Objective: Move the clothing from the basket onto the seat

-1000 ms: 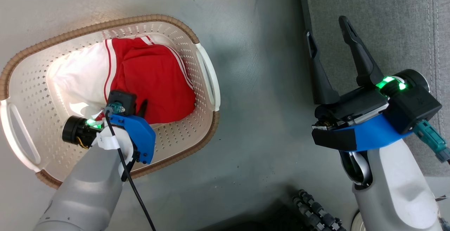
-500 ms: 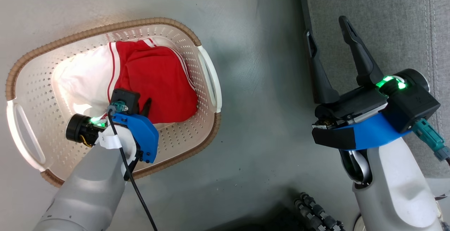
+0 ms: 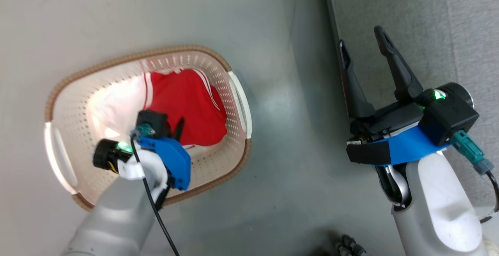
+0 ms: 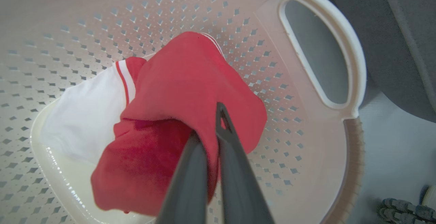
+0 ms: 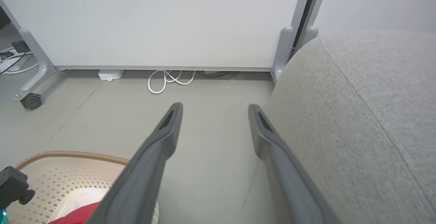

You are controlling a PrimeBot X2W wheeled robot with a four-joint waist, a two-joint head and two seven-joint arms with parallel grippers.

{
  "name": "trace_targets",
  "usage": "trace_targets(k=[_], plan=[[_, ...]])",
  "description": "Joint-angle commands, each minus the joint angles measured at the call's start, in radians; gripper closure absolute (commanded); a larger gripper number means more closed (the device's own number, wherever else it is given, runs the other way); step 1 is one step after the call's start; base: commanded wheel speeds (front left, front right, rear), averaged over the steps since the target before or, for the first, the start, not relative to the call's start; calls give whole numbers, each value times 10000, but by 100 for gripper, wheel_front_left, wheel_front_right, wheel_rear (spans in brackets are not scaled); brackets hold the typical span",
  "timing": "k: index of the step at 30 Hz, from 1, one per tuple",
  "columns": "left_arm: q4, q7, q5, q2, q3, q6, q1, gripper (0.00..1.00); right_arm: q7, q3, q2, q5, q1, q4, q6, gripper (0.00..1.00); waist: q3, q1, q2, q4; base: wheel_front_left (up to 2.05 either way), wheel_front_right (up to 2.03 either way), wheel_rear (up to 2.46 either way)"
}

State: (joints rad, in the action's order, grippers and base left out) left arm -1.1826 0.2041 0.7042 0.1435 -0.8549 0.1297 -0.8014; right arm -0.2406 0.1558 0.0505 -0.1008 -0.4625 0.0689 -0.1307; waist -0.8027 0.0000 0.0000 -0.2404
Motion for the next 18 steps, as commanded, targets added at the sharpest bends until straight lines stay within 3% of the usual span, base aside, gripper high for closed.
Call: trace_targets(k=[1,18], plan=[[146,129,95,-60,-121,14,219,100,42,-77,-3,60,181,94,-1,0,675,0,0,239,0,0,0],[1801,622,1212,-388,-1570,14,2060,100,922,-789,93,285,2320,484,-1,0,4983,0,0,1550,0,0,0]])
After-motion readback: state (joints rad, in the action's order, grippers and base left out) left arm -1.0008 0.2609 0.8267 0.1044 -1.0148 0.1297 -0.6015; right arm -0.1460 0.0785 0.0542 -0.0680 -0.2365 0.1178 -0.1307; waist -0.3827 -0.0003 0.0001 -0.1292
